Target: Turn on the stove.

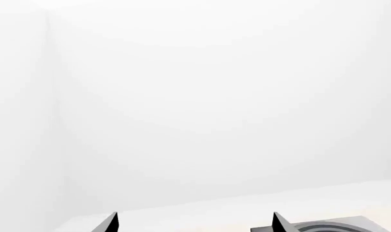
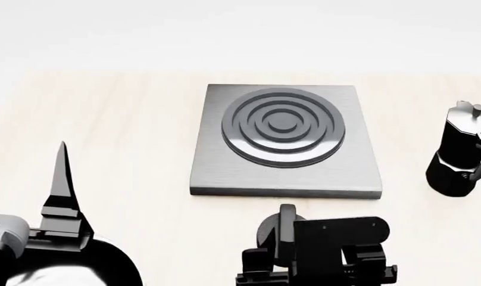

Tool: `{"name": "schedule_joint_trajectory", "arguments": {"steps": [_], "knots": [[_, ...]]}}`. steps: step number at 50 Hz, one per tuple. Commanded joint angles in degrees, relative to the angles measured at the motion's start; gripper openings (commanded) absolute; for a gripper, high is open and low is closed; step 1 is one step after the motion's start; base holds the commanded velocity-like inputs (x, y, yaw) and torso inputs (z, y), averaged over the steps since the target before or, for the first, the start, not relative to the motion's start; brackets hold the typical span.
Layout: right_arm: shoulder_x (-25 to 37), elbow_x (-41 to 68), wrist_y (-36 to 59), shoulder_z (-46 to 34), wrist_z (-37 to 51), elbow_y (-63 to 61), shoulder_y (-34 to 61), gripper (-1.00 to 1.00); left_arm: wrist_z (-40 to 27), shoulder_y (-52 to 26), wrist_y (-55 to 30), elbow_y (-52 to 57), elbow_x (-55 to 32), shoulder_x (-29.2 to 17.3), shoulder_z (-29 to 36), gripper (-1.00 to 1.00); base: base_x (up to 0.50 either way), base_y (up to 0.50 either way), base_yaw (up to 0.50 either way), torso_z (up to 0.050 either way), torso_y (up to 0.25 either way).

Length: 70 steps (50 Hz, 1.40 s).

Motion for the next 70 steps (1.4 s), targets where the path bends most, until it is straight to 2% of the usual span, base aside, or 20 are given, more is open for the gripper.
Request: {"name": "schedule_joint_trajectory", "arguments": {"steps": [1,70], "knots": [[-0.7,0.1,0.6,-0.4,-0.4,2.2,1.2,1.00,-0.1,-0.1,0.2,-0.3,-0.2,-0.1,0.1,1.00,0.00,0.00,0.00,0.000,0.000],[-4.6,-1.9,-2.9,-3.1,-4.8,16.0,4.9,1.00,-1.3,-0.3,0.5,-0.8,-0.4,-0.9,1.2,1.00,0.00,0.00,0.00,0.000,0.000]]}}
